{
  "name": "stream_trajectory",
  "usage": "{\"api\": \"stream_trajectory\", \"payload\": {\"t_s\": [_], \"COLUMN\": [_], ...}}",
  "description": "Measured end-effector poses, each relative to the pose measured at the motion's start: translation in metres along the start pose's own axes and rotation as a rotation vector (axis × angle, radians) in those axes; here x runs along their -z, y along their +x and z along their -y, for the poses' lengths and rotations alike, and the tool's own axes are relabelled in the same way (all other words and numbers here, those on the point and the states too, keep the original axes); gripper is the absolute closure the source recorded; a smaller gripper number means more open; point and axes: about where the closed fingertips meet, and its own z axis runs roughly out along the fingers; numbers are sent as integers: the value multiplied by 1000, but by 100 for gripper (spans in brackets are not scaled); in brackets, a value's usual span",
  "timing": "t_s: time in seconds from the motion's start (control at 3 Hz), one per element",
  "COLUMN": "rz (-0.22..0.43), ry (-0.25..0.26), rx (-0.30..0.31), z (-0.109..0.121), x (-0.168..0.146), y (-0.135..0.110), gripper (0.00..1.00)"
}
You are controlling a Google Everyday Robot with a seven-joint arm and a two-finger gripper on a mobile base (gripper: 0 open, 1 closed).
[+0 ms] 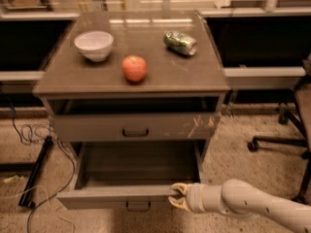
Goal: Open middle drawer
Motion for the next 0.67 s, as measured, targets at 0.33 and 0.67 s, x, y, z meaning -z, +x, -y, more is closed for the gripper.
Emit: {"api": "stream_trajectory", "payload": {"t_s": [0.33,0.67], "rz": [0,0], "ry": [0,0], "rx": [0,0], "z": [1,1], "x": [2,2], "y": [0,0], "gripper": [100,81]}}
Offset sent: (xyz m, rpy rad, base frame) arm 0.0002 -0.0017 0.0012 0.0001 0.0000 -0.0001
